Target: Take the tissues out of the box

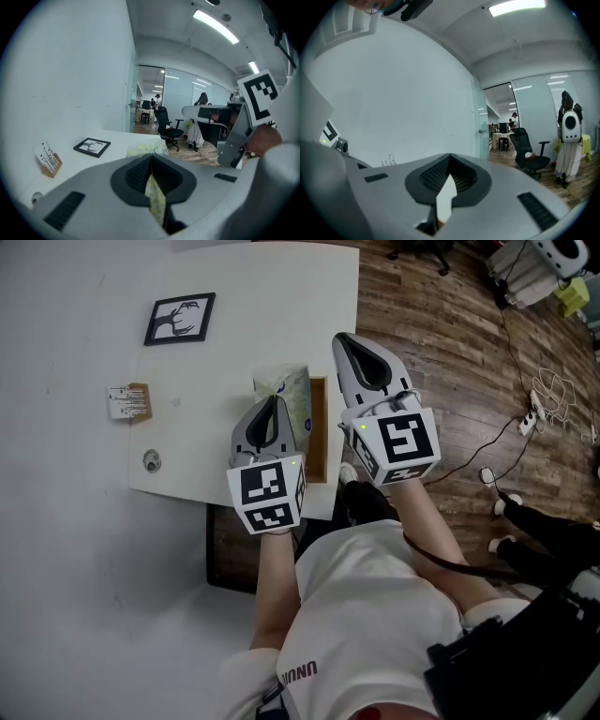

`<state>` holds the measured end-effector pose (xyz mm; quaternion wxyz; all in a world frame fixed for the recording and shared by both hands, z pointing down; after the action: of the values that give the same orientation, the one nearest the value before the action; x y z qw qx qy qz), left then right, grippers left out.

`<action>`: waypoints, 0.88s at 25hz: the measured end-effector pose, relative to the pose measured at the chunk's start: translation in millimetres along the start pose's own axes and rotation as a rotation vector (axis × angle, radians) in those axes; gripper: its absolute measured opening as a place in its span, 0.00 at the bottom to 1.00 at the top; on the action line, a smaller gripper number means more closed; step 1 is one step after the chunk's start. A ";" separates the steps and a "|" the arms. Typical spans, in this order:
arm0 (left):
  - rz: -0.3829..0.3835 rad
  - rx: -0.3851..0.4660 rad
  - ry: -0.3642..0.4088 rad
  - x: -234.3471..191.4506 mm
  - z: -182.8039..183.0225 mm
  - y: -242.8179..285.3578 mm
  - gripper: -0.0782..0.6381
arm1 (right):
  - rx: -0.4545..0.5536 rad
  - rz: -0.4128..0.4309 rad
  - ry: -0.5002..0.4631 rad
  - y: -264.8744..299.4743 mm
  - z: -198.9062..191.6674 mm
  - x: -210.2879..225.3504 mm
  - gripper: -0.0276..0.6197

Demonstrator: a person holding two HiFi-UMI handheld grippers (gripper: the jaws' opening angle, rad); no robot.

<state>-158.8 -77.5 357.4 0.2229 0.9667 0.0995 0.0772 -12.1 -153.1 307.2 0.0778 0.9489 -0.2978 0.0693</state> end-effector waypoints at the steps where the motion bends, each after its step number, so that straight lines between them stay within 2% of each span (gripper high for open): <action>1: 0.002 0.005 -0.001 -0.8 0.3 -0.3 0.13 | -0.001 0.001 -0.001 0.0 -0.2 -0.1 0.06; 22: 0.048 0.152 0.013 -5.9 22.2 -14.7 0.13 | 0.002 -0.013 -0.024 -2.3 1.9 1.7 0.06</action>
<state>-162.5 -75.1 330.6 0.1464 0.9824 0.0834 0.0809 -9.2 -152.5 305.4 0.0734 0.9517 -0.2926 0.0575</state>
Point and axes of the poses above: the fingertips, and each gripper's own axes: y forward along the fingers, x to its right, z out of its top, the point moved 7 cm from there along -y, backward along the fingers, and after that the axes turned 8 degrees about y, right-handed, at the moved point
